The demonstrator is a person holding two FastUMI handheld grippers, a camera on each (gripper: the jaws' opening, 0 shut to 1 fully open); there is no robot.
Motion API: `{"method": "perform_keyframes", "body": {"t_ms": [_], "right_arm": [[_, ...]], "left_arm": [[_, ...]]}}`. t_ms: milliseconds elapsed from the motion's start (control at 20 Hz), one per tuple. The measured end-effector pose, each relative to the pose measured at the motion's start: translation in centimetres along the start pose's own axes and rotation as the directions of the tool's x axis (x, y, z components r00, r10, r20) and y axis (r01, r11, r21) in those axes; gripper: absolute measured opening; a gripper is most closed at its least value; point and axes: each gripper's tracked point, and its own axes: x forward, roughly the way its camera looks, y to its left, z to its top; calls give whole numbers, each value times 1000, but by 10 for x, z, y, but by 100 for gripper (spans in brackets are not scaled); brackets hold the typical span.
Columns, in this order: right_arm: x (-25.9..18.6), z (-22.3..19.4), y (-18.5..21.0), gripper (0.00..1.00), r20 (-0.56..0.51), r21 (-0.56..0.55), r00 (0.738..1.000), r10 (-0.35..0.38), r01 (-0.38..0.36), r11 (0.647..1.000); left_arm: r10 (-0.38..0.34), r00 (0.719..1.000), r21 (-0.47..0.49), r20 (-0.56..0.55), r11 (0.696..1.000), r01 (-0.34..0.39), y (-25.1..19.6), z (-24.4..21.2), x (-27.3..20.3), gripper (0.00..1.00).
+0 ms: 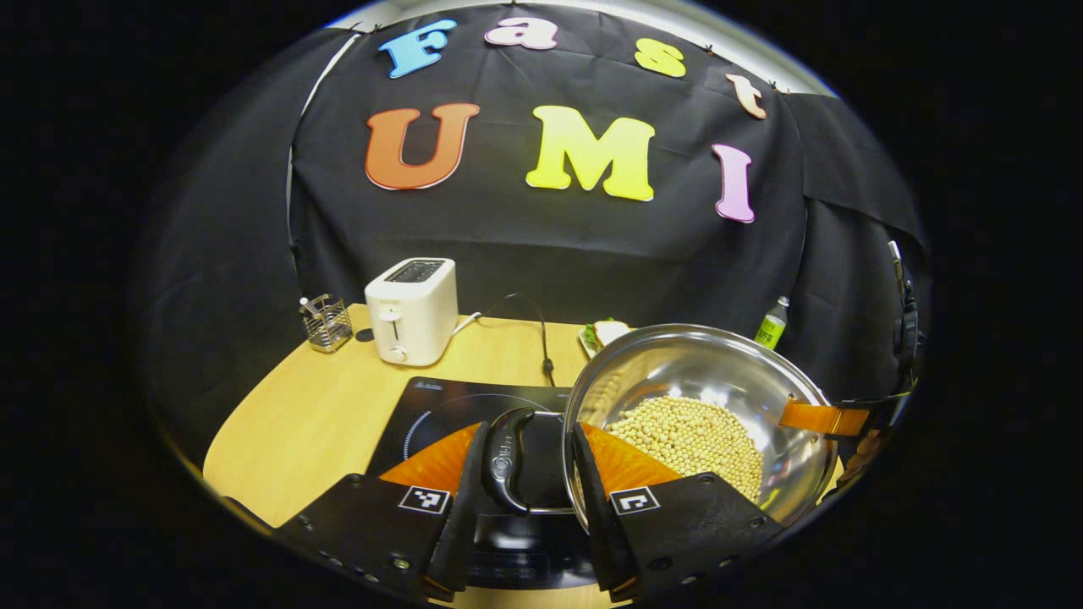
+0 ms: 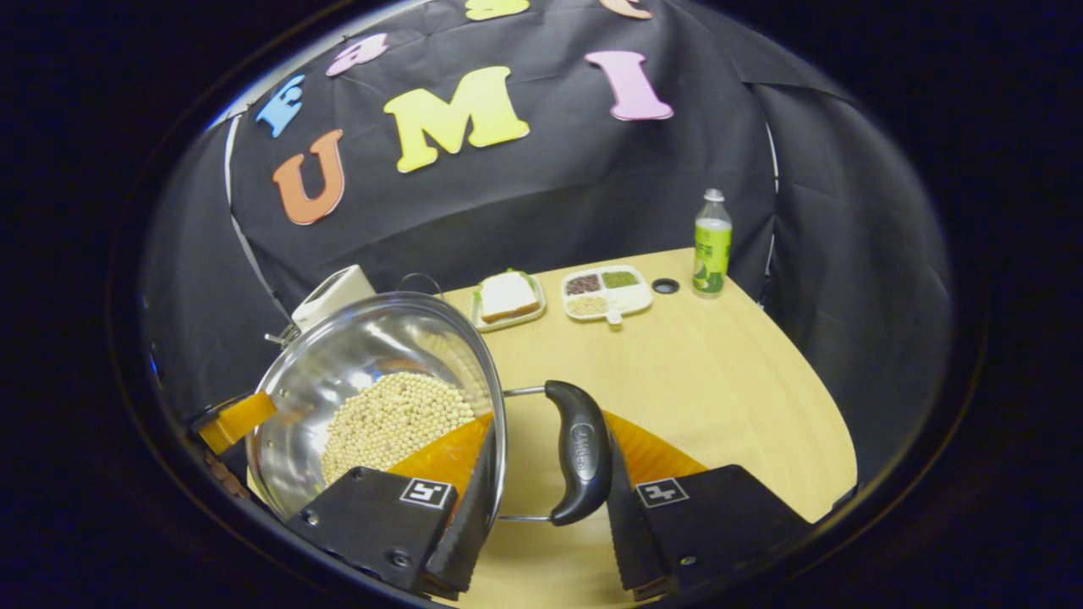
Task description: First push the handle of the pot to place it horizontally, then grasp the pot with both hands and set it on the induction cooktop.
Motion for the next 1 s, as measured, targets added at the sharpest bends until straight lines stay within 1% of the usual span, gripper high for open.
{"method": "perform_keyframes", "body": {"t_ms": [100,200,350,550,600,750,1000], "right_arm": [[3,6,26,64,-7,-21,1000,12,-12,1000],[8,15,52,65,-9,-37,1000,28,-28,999],[19,26,90,65,-13,-41,998,56,-57,998],[43,32,133,65,-40,-44,995,89,-91,995],[49,32,140,64,-45,-46,994,95,-97,994],[72,32,158,65,-60,-44,993,102,-105,993],[109,19,166,64,-98,-43,991,87,-92,995]], "left_arm": [[20,1000,-1,10,1000,-20,23,9,-1,54],[41,999,-11,18,999,-41,44,20,-5,54],[73,997,-23,33,997,-73,76,37,-3,54],[125,992,-35,32,992,-124,114,49,7,54],[136,990,-43,31,990,-135,120,50,11,54],[149,988,-55,29,988,-147,142,52,31,54],[147,989,-58,-6,987,-147,161,36,63,54]]}}
